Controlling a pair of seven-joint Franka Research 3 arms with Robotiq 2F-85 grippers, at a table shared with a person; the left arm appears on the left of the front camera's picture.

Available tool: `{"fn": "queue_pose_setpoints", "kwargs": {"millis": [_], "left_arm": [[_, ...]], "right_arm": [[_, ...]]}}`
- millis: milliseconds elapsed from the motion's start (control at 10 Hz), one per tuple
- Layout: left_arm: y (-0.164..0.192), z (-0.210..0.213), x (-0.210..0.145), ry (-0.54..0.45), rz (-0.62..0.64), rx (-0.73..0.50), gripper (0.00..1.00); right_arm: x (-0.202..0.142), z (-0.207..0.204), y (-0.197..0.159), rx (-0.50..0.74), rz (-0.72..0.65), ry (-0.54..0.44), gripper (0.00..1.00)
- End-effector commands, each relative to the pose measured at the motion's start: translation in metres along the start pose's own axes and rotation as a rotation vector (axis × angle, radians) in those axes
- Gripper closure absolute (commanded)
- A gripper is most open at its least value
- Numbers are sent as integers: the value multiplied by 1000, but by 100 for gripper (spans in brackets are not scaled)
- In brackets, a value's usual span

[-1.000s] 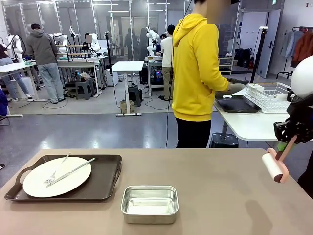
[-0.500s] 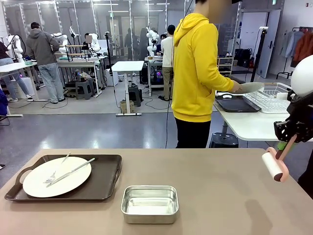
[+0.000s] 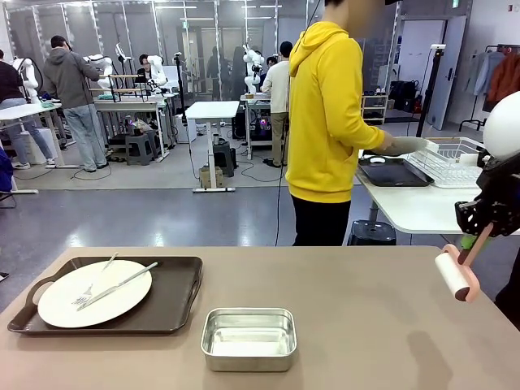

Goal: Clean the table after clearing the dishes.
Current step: Place the Lint Roller back on top of the Airtight Container.

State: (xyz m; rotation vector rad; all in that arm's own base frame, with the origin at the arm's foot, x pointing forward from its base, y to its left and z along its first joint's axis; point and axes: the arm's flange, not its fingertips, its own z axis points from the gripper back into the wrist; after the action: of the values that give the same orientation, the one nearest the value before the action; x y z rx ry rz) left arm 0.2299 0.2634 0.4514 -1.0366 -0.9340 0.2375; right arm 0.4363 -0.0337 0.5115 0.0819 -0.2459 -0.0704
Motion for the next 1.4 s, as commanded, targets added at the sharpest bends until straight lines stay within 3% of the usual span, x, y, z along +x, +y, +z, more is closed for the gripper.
{"fn": "queue_pose_setpoints", "kwargs": {"millis": [0,100,200,300,800,1100,1300], "left_arm": [[0,2,0,-6,-9,-5,0],[0,2,0,-6,-9,-5,0],[0,2,0,-6,-9,-5,0],[0,2,0,-6,-9,-5,0],[0,2,0,-6,-9,-5,0],[0,2,0,-6,-9,-5,0],[0,2,0,-6,-9,-5,0]], "right_arm": [[0,0,0,0,0,0,80],[2,8,21,5,108,-62,80],[5,19,46,131,218,-87,80],[4,34,77,104,406,-114,80],[-21,81,246,82,1158,-41,80],[-47,53,350,152,1469,94,80],[-61,18,389,146,1576,128,80]]}}
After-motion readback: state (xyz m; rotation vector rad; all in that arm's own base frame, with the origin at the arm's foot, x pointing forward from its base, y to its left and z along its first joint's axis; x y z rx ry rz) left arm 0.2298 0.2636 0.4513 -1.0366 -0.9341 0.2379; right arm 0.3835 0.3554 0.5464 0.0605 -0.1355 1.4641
